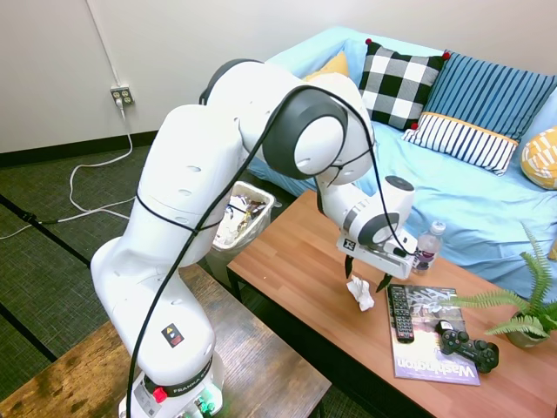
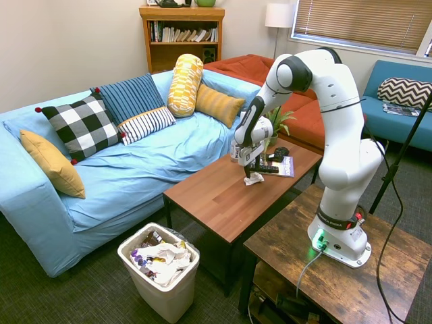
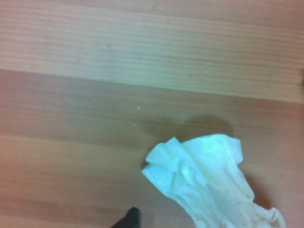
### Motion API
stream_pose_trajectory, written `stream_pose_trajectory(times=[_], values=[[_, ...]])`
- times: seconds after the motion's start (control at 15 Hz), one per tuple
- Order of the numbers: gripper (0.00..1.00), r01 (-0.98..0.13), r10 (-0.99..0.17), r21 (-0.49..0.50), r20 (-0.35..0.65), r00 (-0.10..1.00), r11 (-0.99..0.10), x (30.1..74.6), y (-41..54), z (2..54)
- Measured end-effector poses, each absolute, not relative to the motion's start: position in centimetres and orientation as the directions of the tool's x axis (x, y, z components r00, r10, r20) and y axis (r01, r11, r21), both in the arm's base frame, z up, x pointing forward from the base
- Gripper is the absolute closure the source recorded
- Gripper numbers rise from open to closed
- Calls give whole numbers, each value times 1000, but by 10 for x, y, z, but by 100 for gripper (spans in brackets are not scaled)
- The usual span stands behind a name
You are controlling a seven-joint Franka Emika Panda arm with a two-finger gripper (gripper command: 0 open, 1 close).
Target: Throw the tissue in the trash bin
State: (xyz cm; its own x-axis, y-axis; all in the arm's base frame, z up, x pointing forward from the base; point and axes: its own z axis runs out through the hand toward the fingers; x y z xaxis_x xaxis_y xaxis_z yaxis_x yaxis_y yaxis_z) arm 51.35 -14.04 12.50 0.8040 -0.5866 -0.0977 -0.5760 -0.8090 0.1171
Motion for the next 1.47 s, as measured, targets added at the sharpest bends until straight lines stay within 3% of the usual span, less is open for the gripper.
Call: stream_pose_trajectory(times=[0.27,0.33,1.47], values=[[0,-581,-594,128,-108,797,-804,520,-145,107],[100,-581,-595,134,-114,796,-803,520,-146,100],[100,-612,-627,141,-137,767,-778,516,-154,80]])
